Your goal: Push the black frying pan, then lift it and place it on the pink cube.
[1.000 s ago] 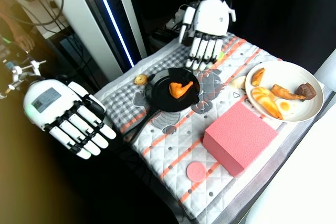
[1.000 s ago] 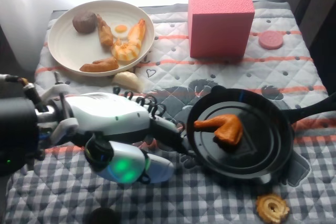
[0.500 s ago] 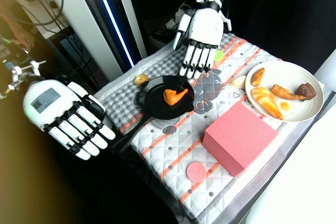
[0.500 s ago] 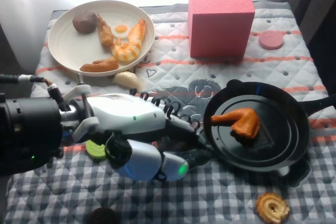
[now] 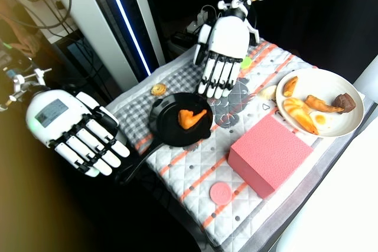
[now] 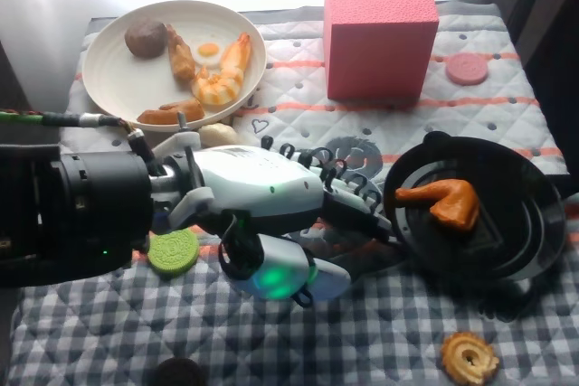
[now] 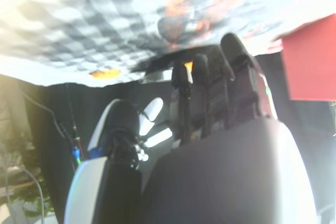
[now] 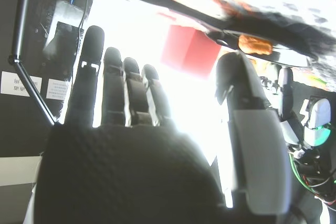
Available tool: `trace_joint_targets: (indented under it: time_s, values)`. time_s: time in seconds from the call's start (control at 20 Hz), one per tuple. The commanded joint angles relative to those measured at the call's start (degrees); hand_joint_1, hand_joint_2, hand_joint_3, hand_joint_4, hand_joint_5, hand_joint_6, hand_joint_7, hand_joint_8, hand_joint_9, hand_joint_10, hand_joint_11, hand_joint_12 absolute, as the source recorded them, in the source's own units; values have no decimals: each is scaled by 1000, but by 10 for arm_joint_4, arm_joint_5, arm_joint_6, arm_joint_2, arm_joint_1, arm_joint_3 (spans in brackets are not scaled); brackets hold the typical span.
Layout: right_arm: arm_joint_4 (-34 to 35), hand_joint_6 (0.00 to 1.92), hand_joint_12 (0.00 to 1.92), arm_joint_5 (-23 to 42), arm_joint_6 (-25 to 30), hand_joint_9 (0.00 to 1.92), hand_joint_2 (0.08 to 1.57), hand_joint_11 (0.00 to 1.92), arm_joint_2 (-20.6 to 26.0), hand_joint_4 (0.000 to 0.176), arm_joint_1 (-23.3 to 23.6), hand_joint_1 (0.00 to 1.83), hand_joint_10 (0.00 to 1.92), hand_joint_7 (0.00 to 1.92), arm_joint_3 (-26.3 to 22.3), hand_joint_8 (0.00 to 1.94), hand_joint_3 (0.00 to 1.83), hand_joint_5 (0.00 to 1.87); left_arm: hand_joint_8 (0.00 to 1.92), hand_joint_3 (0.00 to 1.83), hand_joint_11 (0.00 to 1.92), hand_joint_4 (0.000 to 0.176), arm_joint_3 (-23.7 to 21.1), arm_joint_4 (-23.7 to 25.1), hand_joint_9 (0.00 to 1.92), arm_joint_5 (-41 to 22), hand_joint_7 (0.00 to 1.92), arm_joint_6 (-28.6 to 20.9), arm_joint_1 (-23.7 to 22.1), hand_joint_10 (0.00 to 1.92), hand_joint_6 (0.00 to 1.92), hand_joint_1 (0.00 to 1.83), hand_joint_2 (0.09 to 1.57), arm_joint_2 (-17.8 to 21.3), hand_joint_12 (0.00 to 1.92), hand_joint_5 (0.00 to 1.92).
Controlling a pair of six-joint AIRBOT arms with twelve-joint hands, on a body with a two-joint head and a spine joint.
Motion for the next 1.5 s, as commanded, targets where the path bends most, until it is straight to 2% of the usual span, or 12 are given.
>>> trace_joint_targets:
  time_s: [0.0,0.4,0.5,0.55,0.65,0.8,0.95,1.1,1.25,1.3,1.35,1.45]
  values:
    - [1,0,1300,72,-1,129,1269,0,1,0,0,524,74,47,3,1,0,0,0,1,0,0,3,-7,109,-47,173,-3,-7,2,0,354,1408,-3,601,294]
    - [2,0,1263,75,-1,77,1266,0,0,0,-1,517,122,41,3,0,1,0,1,3,0,0,31,-10,65,-46,80,-4,-15,3,0,357,1415,-42,430,245]
    - [2,0,1148,75,-1,59,1267,0,0,0,-1,542,127,33,3,1,0,0,3,0,0,0,37,-13,59,-44,79,-4,-15,12,1,359,1407,-51,719,249]
    - [2,0,1376,76,-1,105,1268,0,0,0,-1,540,187,58,3,6,0,0,0,0,0,0,42,-18,61,-44,82,-4,-13,7,1,406,1378,-57,575,254]
    - [2,0,1285,76,-1,84,1269,0,0,0,-1,534,240,60,3,1,0,0,2,0,0,0,45,-23,48,-47,78,-4,-13,8,4,435,1373,-61,521,247]
    - [2,0,1316,78,-1,40,1268,0,0,0,-3,523,311,53,3,4,0,0,1,4,0,0,38,-23,2,-53,45,-4,-15,1,1,412,1394,-44,22,211]
    - [4,0,1157,78,-1,9,1269,0,0,0,-3,536,329,54,3,1,0,0,25,3,0,0,22,-20,53,-56,117,-4,-16,18,12,396,1411,-17,0,218]
    - [5,1,1195,79,-1,6,1269,0,0,0,-4,542,377,58,3,2,0,5,64,0,0,0,6,3,317,-48,438,-4,-15,90,85,402,1403,1,755,492]
    - [6,1,1185,79,-1,12,1266,0,-1,0,-4,534,385,61,3,3,0,6,26,1,0,0,3,11,378,-41,533,-4,-10,172,512,409,1391,2,962,461]
    - [6,0,1179,80,-1,3,1262,0,-1,0,-4,520,381,56,3,0,0,5,65,0,0,0,3,11,302,-41,598,-4,-9,609,840,417,1370,0,1267,359]
    - [6,0,1182,80,-1,0,1266,0,-1,0,-4,517,349,43,3,2,0,0,67,0,0,0,3,11,232,-41,589,-4,-7,773,789,429,1361,-4,1316,348]
    - [7,0,1182,81,-1,3,1268,0,-2,0,-4,539,306,50,3,4,1,0,32,0,0,0,3,11,236,-45,553,-4,-4,548,743,358,1358,-9,1086,372]
